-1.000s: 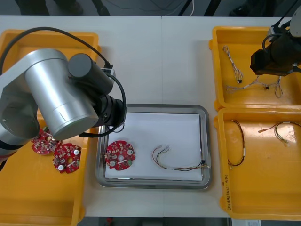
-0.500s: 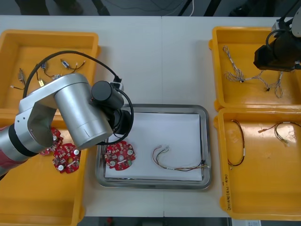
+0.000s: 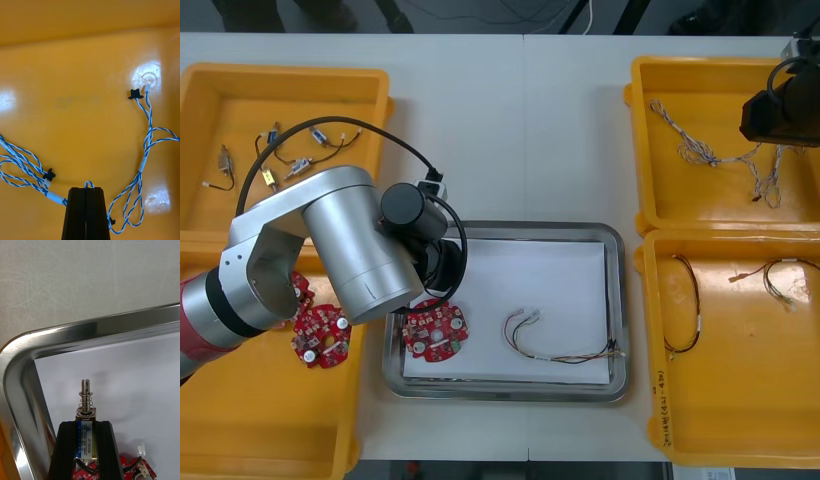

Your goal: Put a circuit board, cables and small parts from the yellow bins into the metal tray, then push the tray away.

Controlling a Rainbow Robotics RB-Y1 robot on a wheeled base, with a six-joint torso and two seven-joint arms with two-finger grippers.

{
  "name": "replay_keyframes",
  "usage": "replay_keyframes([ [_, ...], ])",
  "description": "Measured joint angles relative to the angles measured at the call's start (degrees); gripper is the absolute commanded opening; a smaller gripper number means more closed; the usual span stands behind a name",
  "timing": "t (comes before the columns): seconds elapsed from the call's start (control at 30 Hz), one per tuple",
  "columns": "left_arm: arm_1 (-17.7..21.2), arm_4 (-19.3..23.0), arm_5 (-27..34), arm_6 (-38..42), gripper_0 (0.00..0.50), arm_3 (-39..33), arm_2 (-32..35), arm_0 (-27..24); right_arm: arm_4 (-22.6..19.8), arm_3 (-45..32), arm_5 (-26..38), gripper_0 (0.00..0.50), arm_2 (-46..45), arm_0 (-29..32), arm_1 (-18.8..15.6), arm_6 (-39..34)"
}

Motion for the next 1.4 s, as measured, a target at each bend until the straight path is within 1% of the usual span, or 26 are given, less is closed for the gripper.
replay_keyframes([
  [0.03,0.0,0.0,0.0,0.0,0.15,0.0,0.0,0.0,0.0,0.0,-0.5,0.0,0.0,0.3,-0.1,0.0],
  [0.1,0.0,-0.1,-0.1,0.0,0.216,0.0,0.0,0.0,-0.2,0.0,-1.3,0.0,0.0,1.0,-0.2,0.0],
  [0.13,0.0,-0.1,-0.2,0.0,0.278,0.0,0.0,0.0,-0.4,0.0,-1.5,0.0,0.0,1.3,-0.2,0.0],
  [0.17,0.0,-0.1,-0.2,0.0,0.356,0.0,0.0,0.0,-0.6,0.0,-1.6,0.0,0.0,1.6,-0.3,0.0],
  [0.2,0.0,-0.1,-0.2,0.0,0.414,0.0,0.0,0.0,-0.7,0.0,-1.6,0.0,0.0,1.9,-0.3,0.0],
  [0.23,0.0,-0.1,-0.2,0.0,0.43,0.0,0.0,0.0,-0.8,0.0,-1.6,0.0,0.0,2.1,-0.3,0.0],
  [0.3,0.0,-0.2,-0.3,0.0,0.486,0.0,0.0,0.0,-1.1,0.0,-1.7,0.0,0.0,2.4,-0.3,0.0],
  [0.33,0.0,-0.2,-0.4,0.1,0.5,0.0,0.0,0.0,-1.3,0.0,-1.7,0.0,0.0,2.6,-0.3,0.0],
  [0.37,0.0,-0.2,-0.6,0.1,0.5,0.0,0.0,0.0,-1.4,0.0,-1.7,0.0,0.0,2.7,-0.3,0.0],
  [0.4,0.0,-0.2,-0.9,0.1,0.5,0.0,0.0,0.0,-1.6,0.0,-1.7,0.014,0.0,2.8,-0.3,0.0],
  [0.47,0.0,-0.2,-1.2,0.2,0.5,0.0,0.0,0.0,-1.9,0.0,-1.7,0.132,0.0,2.9,-0.3,0.0],
  [0.5,0.0,-0.2,-1.3,0.2,0.5,0.0,0.0,0.0,-2.0,0.0,-1.7,0.28,0.0,2.9,-0.3,0.0],
  [0.53,0.0,-0.2,-1.4,0.2,0.5,0.0,0.0,0.0,-2.1,0.0,-1.7,0.373,0.0,3.0,-0.3,0.0],
  [0.57,0.0,-0.2,-1.4,0.2,0.5,0.0,0.0,0.0,-2.2,0.0,-1.7,0.454,0.0,3.0,-0.3,0.0],
  [0.6,0.0,-0.2,-1.5,0.3,0.5,0.0,0.0,0.0,-2.3,0.0,-1.7,0.5,0.0,3.0,-0.3,0.0],
  [0.87,0.0,0.0,-1.6,0.8,0.5,0.0,0.0,0.0,-2.7,0.0,-1.5,0.5,-0.1,3.0,-0.4,0.0],
  [0.97,0.0,1.8,-1.6,0.8,0.5,0.0,0.8,0.0,-2.7,-0.2,0.0,0.5,-0.7,3.0,-0.4,0.0],
  [1.1,0.0,4.3,-1.4,0.8,0.5,-0.2,2.9,0.0,-2.7,-1.7,4.1,0.5,-2.0,3.0,-0.4,0.0],
  [1.3,0.0,6.7,3.9,0.8,0.5,-2.2,6.4,0.0,-2.6,-3.8,8.4,0.5,-2.6,2.8,-0.6,0.2],
  [1.33,0.0,7.3,4.8,0.8,0.5,-2.6,7.1,0.0,-2.7,-4.1,8.8,0.5,-2.6,2.8,-0.6,0.8],
  [1.4,0.1,8.7,6.5,0.8,0.5,-3.3,8.5,0.0,-2.7,-4.7,9.3,0.5,-2.6,2.8,-0.6,5.2],
])
